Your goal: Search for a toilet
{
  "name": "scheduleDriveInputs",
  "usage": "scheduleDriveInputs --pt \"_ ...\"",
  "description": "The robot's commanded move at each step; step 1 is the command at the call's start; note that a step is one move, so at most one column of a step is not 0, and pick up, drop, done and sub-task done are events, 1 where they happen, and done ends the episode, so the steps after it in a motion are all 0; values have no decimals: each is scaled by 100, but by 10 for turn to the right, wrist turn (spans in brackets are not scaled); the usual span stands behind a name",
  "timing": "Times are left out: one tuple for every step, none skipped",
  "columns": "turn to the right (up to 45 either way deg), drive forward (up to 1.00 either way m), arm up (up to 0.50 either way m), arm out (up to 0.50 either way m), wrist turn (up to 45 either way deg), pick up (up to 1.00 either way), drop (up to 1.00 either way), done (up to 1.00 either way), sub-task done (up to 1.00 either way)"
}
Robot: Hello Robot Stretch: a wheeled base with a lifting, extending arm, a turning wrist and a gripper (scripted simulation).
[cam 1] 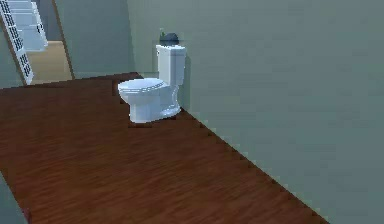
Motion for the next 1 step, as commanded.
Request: scheduleDriveInputs --pt "0 30 0 0 0 0 0 0 0"
